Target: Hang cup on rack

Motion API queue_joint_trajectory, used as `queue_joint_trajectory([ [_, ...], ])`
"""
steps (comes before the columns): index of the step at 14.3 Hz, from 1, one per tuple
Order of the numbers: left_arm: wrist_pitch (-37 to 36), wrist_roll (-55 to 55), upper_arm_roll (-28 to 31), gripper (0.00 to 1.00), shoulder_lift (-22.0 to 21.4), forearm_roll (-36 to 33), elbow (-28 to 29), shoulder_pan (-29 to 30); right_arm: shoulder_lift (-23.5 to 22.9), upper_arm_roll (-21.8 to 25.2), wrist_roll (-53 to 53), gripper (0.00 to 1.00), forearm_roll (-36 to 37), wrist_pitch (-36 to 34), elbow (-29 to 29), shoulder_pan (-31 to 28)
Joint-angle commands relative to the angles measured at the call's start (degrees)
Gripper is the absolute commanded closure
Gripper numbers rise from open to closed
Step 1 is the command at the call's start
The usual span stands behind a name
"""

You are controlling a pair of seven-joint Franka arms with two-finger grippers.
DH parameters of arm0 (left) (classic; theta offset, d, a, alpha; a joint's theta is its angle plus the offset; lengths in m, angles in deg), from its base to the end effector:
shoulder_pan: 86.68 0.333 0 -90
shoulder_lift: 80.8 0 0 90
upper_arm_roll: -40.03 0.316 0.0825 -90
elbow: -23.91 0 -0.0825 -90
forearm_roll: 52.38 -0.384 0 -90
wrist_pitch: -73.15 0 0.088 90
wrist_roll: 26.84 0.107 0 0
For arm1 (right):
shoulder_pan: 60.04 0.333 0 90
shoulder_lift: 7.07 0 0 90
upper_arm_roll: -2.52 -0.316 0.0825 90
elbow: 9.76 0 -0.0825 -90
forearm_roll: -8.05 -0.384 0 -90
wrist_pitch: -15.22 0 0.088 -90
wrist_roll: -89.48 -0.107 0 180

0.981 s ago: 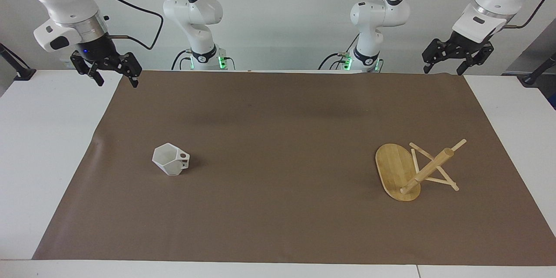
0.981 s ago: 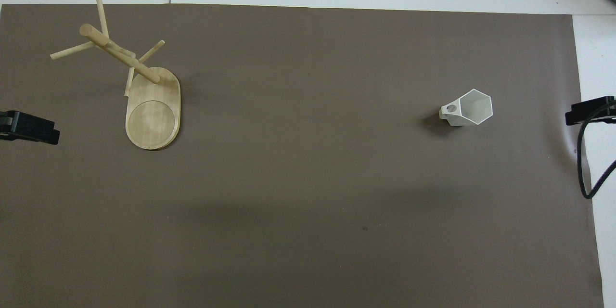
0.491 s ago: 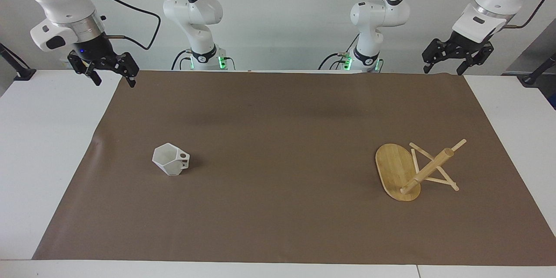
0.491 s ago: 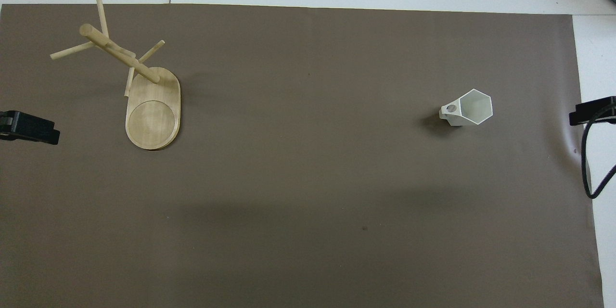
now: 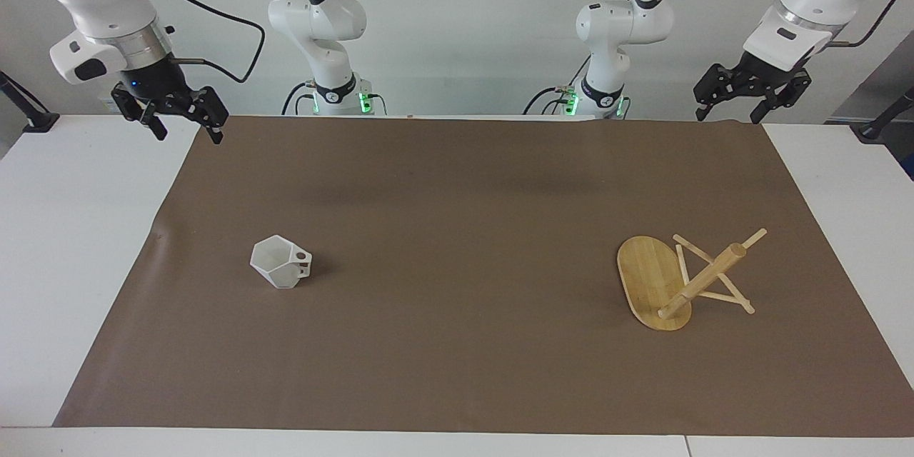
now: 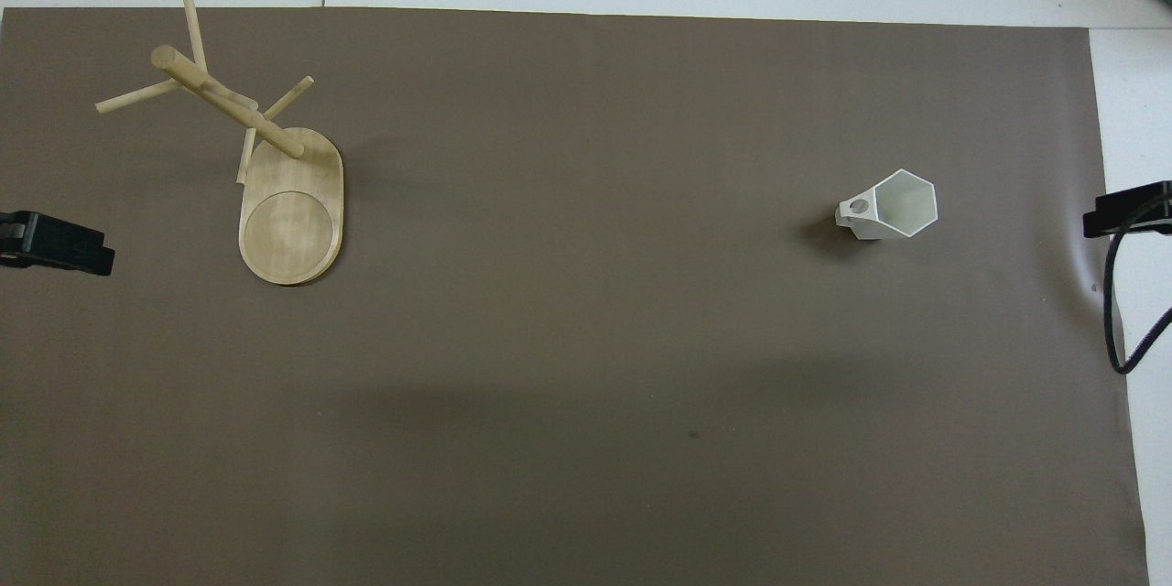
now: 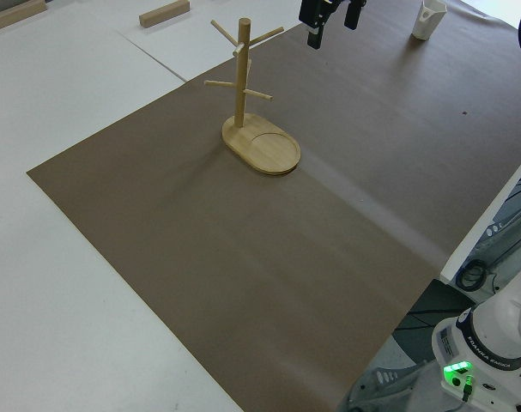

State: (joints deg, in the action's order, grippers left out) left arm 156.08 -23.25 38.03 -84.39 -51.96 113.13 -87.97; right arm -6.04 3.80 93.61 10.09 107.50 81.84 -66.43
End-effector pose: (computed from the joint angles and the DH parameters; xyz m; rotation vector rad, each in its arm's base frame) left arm 0.5211 -0.0315 0.6540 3.1298 -0.1891 -0.0739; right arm 0.5473 -0.0775 0.6248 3.1018 -0.0945 0.0404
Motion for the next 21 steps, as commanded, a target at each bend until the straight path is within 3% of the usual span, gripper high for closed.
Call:
queue_joint_trajectory([
  [1, -0.05, -0.25, 0.43, 0.0, -0.63, -1.04, 0.69, -0.91, 0.99, -0.4, -0.43, 0.0, 0.16, -0.79, 0.69, -0.47],
  [21, 0.92, -0.34, 0.42, 0.0, -1.24, -1.04, 1.84, -0.91, 1.08, -0.66, -0.34, 0.0, 0.16, -0.79, 0.77, -0.38],
])
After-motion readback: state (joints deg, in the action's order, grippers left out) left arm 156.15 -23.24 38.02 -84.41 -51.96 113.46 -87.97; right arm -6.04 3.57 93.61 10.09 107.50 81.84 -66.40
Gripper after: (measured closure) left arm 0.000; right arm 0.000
